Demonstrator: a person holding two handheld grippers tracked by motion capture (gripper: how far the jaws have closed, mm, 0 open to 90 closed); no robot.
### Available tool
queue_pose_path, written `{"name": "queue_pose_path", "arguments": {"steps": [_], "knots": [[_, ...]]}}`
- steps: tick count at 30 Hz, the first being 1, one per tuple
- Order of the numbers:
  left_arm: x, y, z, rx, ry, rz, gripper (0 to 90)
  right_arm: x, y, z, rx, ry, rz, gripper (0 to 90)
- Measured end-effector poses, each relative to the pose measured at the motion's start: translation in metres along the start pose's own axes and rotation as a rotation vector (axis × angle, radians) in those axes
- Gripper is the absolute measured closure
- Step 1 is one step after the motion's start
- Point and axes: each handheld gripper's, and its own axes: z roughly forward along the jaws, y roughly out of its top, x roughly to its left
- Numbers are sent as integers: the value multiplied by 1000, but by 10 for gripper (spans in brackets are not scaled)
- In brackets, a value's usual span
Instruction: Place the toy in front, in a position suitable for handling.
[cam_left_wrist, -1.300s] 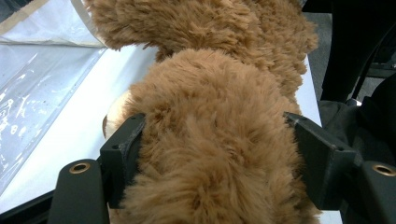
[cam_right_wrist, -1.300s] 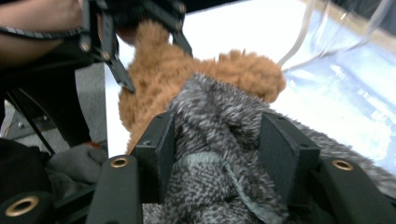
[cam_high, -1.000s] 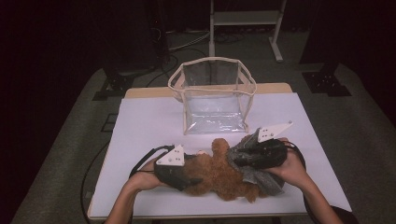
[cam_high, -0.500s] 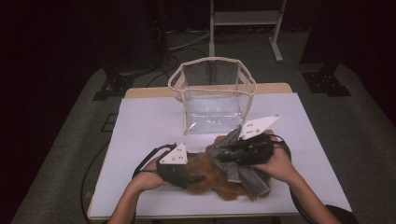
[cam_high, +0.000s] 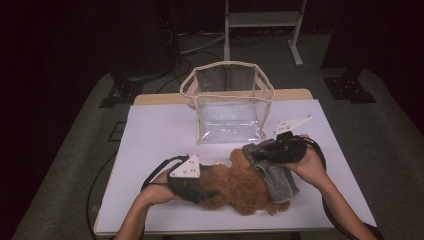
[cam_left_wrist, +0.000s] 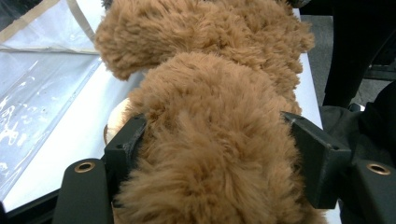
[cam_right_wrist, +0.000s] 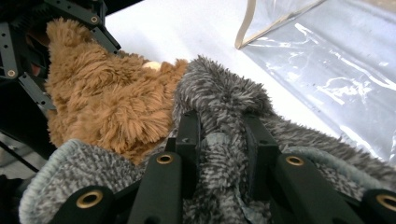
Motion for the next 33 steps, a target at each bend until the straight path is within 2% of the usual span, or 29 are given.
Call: {"name": "queue_pose_path", "arguments": {"steps": [3,8,11,13,18,20,26,30,33], "knots": [[0,0,0,1,-5,1,295,2,-1,4,-8,30,7,709],[1,-2,-1,-3,-10,-3,297,14,2,11,-43,140,-2,708],[1,-3,-1,-5,-9,-6,298,21,4,12,-45,154,-28,707],[1,-3,-1,-4,-6,-9,299,22,2,12,-35,140,-31,706],[3,-3,-1,-10,2,-32,291,7,-7,1,-43,80,3,706],[4,-4,-1,-22,1,-44,291,3,-11,-5,-50,74,17,705],[6,-5,-3,-18,2,-58,293,-6,-27,-25,-71,36,48,701],[6,-4,-3,-16,4,-59,293,-12,-43,-41,-88,7,87,700],[6,-4,-3,-13,7,-57,291,-12,-51,-47,-95,5,101,700]]}}
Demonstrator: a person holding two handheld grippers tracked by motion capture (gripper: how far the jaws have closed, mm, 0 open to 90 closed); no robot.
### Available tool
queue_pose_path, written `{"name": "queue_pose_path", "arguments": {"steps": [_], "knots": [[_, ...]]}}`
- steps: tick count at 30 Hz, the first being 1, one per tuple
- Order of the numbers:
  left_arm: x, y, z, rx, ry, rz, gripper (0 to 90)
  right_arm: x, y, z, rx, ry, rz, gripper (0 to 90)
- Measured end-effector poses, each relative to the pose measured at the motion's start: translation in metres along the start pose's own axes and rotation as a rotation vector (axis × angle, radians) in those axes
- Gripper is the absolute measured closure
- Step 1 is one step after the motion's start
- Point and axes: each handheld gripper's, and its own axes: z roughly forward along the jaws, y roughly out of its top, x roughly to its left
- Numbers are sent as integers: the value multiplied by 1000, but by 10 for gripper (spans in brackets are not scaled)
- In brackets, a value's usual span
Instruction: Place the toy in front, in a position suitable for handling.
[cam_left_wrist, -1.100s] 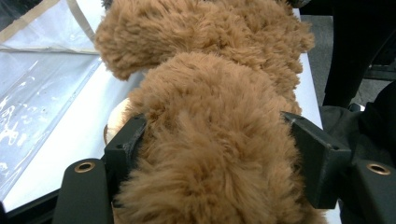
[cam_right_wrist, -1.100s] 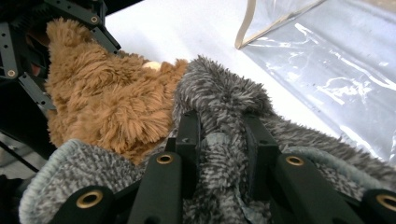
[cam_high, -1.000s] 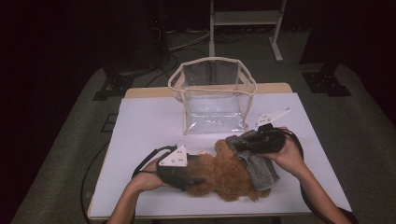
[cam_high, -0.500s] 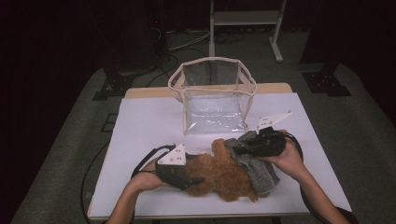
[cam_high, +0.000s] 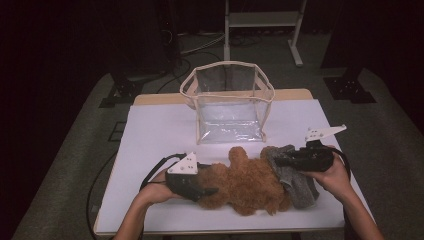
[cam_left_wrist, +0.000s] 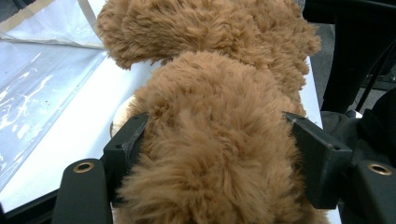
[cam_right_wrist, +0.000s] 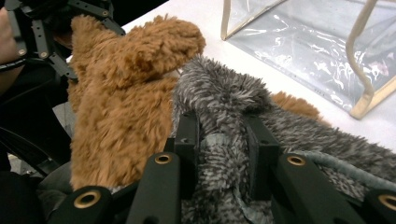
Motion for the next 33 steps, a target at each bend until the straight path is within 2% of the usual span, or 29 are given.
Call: {"name": "queue_pose_path", "arguments": {"steps": [5,11,15,18,27,31,33], "knots": [[-1,0,1,-2,6,8,285,9,0,2,-4,19,-21,698],[-1,0,2,-1,10,16,276,31,15,26,18,82,-97,696],[-1,0,2,-2,17,24,264,45,21,39,15,131,-129,696],[-1,0,1,-5,21,26,257,50,22,42,25,126,-157,696],[4,-1,-9,1,37,4,245,32,12,24,12,63,-113,696],[4,-2,-7,-1,34,-2,297,37,16,22,9,58,-129,696],[3,0,-4,-3,43,-2,318,42,23,24,-2,73,-148,697]]}}
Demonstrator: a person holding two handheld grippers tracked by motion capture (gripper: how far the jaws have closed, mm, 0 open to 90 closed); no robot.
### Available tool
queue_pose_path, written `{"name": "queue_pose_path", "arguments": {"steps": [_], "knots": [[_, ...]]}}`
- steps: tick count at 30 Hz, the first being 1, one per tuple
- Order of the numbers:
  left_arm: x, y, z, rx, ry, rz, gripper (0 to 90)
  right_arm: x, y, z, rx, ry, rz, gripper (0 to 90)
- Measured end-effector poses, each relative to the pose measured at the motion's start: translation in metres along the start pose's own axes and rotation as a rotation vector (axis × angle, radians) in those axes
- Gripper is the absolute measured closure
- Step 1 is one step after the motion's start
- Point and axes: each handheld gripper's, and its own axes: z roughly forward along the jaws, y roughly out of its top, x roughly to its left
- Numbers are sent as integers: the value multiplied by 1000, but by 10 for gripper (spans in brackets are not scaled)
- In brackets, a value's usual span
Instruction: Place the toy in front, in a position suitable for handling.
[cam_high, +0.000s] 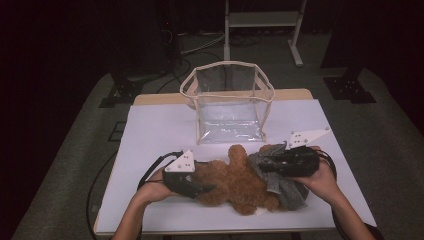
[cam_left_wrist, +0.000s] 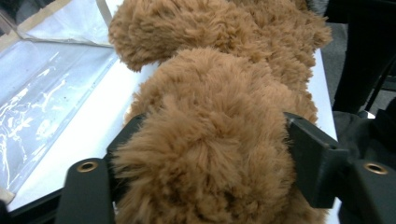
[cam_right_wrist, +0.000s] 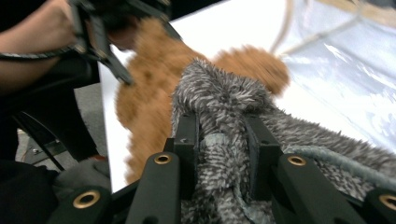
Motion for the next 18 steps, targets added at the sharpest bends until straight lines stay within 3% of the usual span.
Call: {"name": "queue_pose_path", "arguments": {"steps": [3,8,12,16,18], "knots": [[-2,3,3,3,7,4,321,8,15,11,-9,28,-43,696],[-3,3,3,-2,11,18,320,22,39,43,15,73,-106,690],[-2,1,2,-9,5,16,297,25,38,67,106,24,-155,690],[2,-4,0,-22,4,-2,241,10,26,62,122,1,-124,699],[5,-9,-2,-31,-15,-12,216,2,19,57,115,15,-99,701]]}}
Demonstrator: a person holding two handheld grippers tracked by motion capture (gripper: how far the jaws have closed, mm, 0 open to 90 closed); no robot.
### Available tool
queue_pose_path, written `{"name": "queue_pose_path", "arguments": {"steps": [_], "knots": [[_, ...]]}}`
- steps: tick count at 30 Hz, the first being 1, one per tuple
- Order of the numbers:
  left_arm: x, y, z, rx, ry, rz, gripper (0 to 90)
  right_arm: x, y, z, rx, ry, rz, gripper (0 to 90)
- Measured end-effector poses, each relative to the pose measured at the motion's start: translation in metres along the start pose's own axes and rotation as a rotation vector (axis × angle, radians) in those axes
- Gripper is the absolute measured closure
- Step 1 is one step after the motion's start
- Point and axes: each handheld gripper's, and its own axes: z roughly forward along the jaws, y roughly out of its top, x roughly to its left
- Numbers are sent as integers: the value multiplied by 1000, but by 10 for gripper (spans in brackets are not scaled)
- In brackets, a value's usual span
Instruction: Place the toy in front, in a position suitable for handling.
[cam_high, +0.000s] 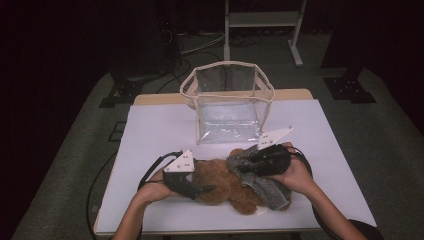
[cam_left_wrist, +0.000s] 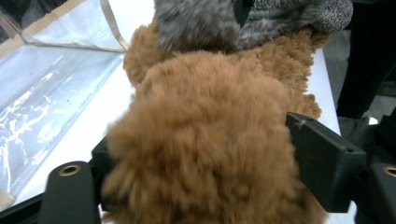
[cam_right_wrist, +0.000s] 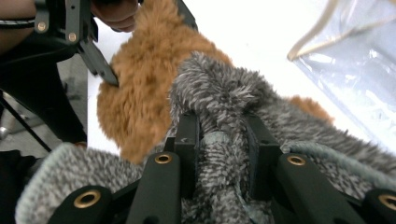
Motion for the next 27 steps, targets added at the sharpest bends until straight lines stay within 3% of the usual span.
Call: {"name": "queue_pose_path", "arguments": {"steps": [4,9,11,16,19,21,27], "knots": [[7,-11,-6,-11,-21,-26,181,-7,-12,-8,-13,4,41,703],[12,-29,-1,19,-52,-67,127,-15,-19,-11,-20,13,74,705],[15,-34,2,-5,-71,-111,109,-16,-19,-10,-15,17,77,705],[18,-38,12,-45,-112,-156,81,-15,-20,-11,-24,26,85,705],[16,-34,15,-52,-113,-159,93,-13,-21,-12,-30,27,88,704],[15,-32,14,-55,-101,-140,185,-11,-19,-12,-32,31,88,703],[12,-17,17,-76,-78,-97,225,-1,12,-19,-45,1,13,689]]}}
